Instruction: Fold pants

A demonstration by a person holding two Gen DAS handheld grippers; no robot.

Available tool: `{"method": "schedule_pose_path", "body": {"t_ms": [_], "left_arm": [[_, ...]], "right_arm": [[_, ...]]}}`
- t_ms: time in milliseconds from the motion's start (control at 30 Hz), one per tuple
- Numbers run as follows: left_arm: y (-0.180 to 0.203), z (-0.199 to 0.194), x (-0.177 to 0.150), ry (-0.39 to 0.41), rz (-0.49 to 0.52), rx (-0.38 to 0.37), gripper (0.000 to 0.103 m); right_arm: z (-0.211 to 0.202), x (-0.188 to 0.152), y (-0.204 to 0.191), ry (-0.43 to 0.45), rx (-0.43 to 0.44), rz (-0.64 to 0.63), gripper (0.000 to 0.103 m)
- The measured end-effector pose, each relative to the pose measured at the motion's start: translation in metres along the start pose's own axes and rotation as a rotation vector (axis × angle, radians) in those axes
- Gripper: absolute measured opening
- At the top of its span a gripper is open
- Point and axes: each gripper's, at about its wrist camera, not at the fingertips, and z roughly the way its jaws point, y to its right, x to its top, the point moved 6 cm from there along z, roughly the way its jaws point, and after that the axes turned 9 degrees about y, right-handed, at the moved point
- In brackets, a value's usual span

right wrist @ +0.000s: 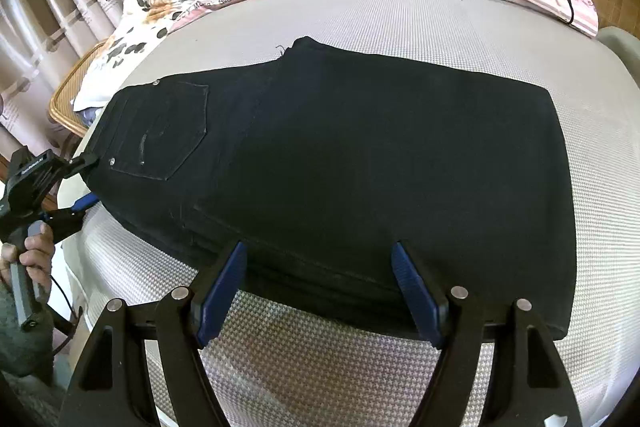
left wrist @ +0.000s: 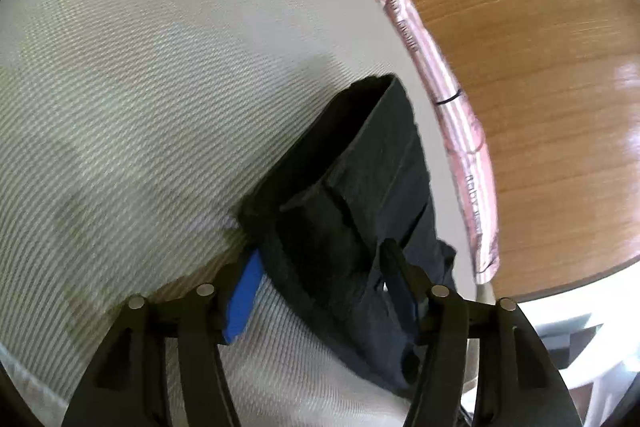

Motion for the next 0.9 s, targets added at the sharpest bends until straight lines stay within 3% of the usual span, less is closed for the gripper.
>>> {"method": "schedule_pose_path", "body": {"t_ms": [133, 300, 433, 633, 767, 900], "left_arm": [[0.000, 0.004, 0.008, 0.045, -0.007, -0.032, 0.061], [0.007, 0.009, 0.008, 0.055, 0.053, -0.005, 0.060], [0.011, 0.013, 0.008, 0.056, 0.082, 0.040, 0.050], [0.036, 0.012, 0.004, 0.091, 0.269, 0.161, 0.030], [0.059, 0.010, 0.000, 0.112, 0.386, 0.217, 0.027], [0.083, 0.005, -0.003, 0.119, 0.463, 0.210, 0.026]], "right_arm": [[0.003, -0.001, 0.000, -0.007, 0.000, 0.005, 0.073], [0.004, -0.001, -0.001, -0.006, -0.003, 0.007, 0.073], [0.003, 0.000, 0.000, 0.000, -0.006, 0.014, 0.073], [-0.001, 0.003, 0.004, 0.016, -0.011, 0.035, 0.073], [-0.005, 0.006, 0.009, 0.036, -0.014, 0.053, 0.073], [-0.013, 0.010, 0.014, 0.062, -0.015, 0.082, 0.073]]}}
